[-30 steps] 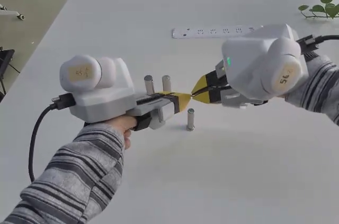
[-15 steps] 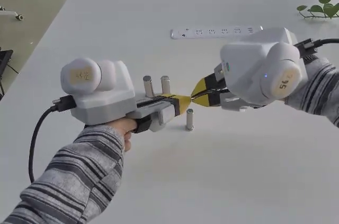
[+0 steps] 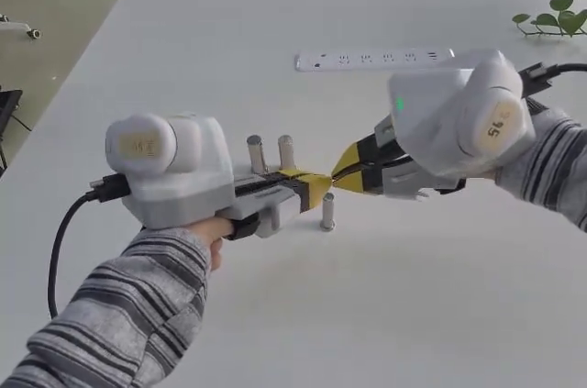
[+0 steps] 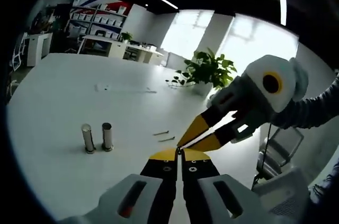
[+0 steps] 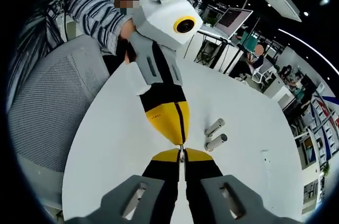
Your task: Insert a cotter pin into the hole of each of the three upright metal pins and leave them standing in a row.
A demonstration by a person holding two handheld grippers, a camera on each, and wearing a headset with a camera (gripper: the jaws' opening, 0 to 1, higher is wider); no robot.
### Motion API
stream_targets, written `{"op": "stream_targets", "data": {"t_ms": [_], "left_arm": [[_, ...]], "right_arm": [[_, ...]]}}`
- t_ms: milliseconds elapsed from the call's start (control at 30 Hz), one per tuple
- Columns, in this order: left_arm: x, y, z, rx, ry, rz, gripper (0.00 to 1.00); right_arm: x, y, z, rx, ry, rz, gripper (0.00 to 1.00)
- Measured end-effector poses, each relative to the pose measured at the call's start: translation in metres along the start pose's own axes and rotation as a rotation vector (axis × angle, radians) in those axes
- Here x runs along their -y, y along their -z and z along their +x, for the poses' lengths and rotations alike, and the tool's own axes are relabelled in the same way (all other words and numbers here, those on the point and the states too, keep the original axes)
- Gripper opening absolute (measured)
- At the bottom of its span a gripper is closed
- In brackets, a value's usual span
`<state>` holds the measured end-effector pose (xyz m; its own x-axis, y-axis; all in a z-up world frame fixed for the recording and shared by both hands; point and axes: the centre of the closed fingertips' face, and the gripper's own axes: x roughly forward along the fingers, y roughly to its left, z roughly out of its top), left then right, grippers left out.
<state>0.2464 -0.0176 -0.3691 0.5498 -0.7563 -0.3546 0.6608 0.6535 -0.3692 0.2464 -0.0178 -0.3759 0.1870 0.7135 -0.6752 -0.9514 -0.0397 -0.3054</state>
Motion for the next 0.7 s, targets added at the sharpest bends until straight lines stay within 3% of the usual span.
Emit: {"op": "stream_targets", "data": {"t_ms": [233,367,467,567,700], "left_arm": [[-0.005,0.010,-0.007,-0.049,0.006,0.165,0.00],[-0.003,0.019,-0.010,-0.068,0.025,0.187,0.00],[-0.003,0.023,-0.013,-0.068,0.043,0.203,0.00],[-0.003,0.027,-0.015,-0.077,0.057,0.212,0.00],[0.005,0.029,-0.020,-0.065,0.106,0.233,0.00]], "right_arm": [[0.003,0.006,-0.003,0.093,-0.041,0.268,0.03],[0.000,0.005,-0.006,0.149,-0.063,0.375,0.05],[-0.009,0.004,-0.008,0.196,-0.117,0.473,0.05],[-0.016,-0.001,-0.011,0.253,-0.161,0.537,0.06],[-0.025,-0.002,-0.010,0.284,-0.187,0.572,0.07]]}}
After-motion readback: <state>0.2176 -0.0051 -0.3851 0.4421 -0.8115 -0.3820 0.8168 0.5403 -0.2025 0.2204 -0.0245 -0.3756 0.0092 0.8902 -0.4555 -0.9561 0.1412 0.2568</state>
